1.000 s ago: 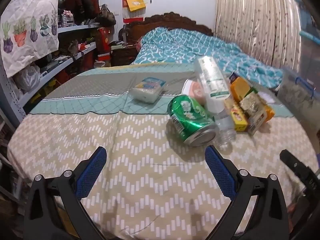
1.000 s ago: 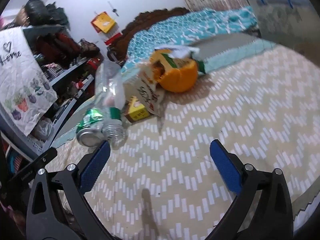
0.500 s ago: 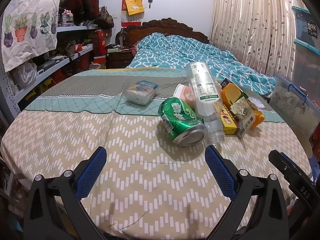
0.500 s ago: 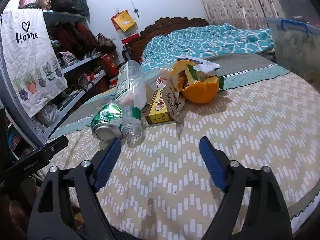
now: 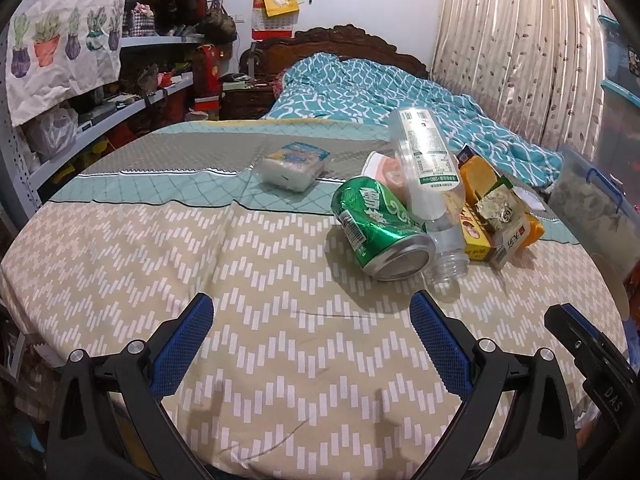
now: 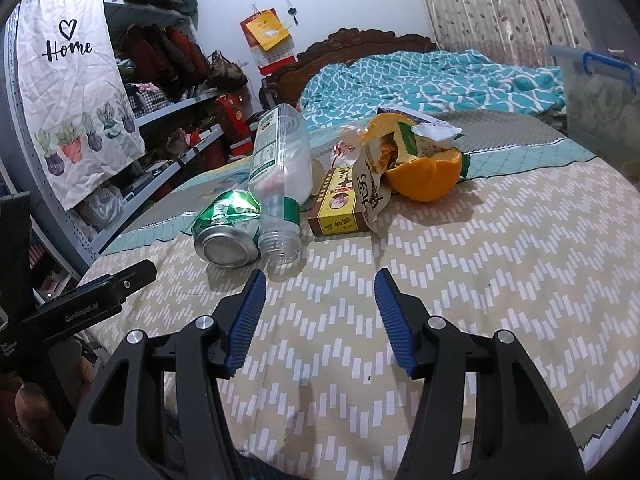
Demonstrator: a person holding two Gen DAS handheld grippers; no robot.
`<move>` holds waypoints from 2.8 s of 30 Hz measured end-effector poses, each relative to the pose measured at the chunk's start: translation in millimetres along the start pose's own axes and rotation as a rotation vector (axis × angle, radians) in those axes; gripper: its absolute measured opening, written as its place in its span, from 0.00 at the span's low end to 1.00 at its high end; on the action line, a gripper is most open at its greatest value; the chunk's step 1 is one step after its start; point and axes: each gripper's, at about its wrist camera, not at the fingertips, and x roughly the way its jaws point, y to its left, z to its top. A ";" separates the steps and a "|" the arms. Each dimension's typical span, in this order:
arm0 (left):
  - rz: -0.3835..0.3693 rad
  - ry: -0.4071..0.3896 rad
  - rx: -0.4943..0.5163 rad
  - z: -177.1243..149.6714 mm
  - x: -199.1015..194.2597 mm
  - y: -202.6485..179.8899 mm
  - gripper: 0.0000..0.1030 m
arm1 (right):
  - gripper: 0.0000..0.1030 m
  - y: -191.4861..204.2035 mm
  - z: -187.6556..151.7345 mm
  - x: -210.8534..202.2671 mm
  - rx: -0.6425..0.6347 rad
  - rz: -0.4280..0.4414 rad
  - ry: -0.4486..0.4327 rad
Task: Collect trash
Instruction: 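Approach the green can with the left tool while the right tool approaches the clear bottle, then grasp the green can with the left tool while the right tool grasps the clear bottle, then carry the can and bottle to the beige wastebasket and release both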
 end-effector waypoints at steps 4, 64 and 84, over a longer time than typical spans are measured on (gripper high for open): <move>0.034 -0.027 0.030 0.2 1.7 -0.5 0.91 | 0.57 2.9 0.2 1.3 -0.010 0.003 0.000; -0.869 0.405 0.508 24.7 96.0 -444.1 0.15 | 0.42 -277.2 -12.2 -112.3 0.814 -0.127 -0.295; -0.871 0.366 0.619 15.3 121.3 -585.3 0.67 | 0.66 -341.4 -25.7 -142.8 0.942 -0.331 -0.416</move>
